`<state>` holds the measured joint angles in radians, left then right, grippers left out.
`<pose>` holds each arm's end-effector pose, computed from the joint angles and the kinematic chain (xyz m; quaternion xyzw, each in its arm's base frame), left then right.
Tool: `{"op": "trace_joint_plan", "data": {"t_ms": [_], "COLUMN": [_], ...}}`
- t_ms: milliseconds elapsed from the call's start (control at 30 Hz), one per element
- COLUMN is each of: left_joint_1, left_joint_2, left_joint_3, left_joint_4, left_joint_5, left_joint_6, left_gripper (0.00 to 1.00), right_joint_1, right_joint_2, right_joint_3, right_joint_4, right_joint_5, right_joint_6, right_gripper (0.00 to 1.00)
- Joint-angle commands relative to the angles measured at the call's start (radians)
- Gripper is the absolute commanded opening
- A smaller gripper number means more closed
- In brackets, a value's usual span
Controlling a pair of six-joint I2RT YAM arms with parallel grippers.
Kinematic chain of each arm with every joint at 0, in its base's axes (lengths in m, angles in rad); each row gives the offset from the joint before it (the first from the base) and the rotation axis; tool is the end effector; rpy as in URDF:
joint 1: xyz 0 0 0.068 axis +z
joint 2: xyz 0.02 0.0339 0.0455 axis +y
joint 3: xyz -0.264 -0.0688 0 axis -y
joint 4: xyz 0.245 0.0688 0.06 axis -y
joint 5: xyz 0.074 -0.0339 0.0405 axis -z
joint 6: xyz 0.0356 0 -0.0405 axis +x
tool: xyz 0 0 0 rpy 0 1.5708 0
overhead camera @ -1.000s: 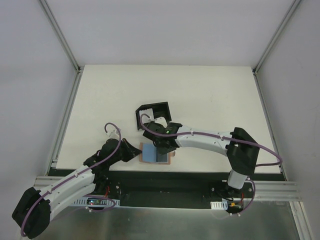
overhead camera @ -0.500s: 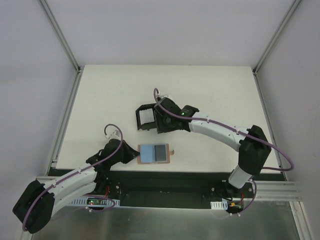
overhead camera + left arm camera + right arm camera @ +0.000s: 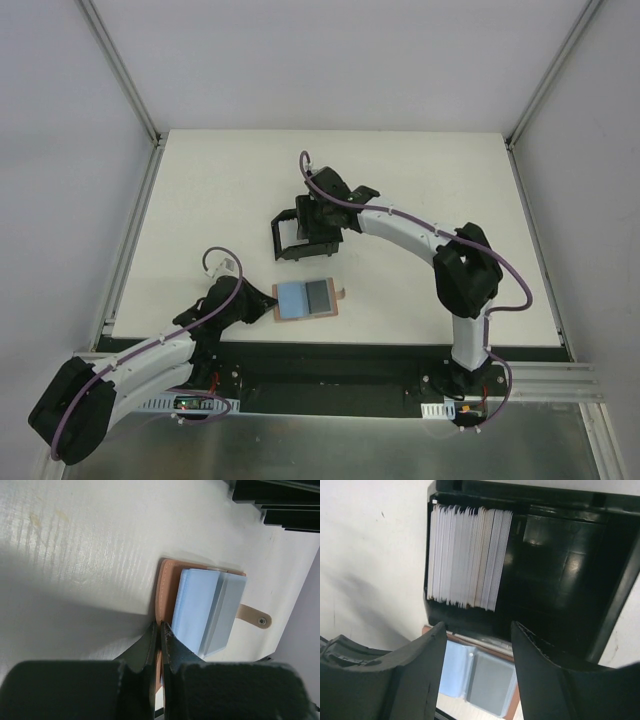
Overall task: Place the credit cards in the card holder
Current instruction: Pick up the credit card from the storage box.
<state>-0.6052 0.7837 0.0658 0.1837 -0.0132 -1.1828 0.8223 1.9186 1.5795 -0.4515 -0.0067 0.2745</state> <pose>0.1247 -0.0857 0.1281 -0.2505 0.8317 -0.3826 0.3147 0.2980 0.3211 0.2589 -0.2514 0.8900 0.2009 0.3229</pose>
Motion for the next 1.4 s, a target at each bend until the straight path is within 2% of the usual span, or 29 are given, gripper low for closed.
{"op": "trace_joint_plan", "data": {"t_ms": [0,300,700,1100,1200,1367], "left_joint_1": [0.021,0.025,0.025,0.027,0.025,0.027], "left_joint_2": [0.023,0.060,0.058,0.054,0.055,0.060], "left_joint_3": [-0.018,-0.012,0.002,0.011,0.012,0.015], "left_joint_4": [0.036,0.040,0.011,-0.003,-0.004,-0.003], "left_joint_5": [-0.028,0.012,0.051,0.056,0.053,0.053], "left_joint_6": [0.008,0.017,0.045,0.061,0.063,0.069], "left_gripper": [0.00,0.00,0.00,0.00,0.00,0.00], "right_joint_1": [-0.028,-0.089,-0.101,-0.115,-0.118,-0.129], "right_joint_2": [0.033,0.077,0.157,0.218,0.203,0.172], "right_joint_3": [0.047,0.071,0.120,0.106,0.083,0.044], "right_joint_4": [0.072,0.086,0.092,0.194,0.223,0.283], "right_joint_5": [-0.116,-0.187,-0.208,-0.295,-0.312,-0.349], "right_joint_6": [-0.061,-0.064,-0.028,0.042,0.046,0.055], "right_gripper": [0.57,0.60,0.61,0.64,0.62,0.51]}}
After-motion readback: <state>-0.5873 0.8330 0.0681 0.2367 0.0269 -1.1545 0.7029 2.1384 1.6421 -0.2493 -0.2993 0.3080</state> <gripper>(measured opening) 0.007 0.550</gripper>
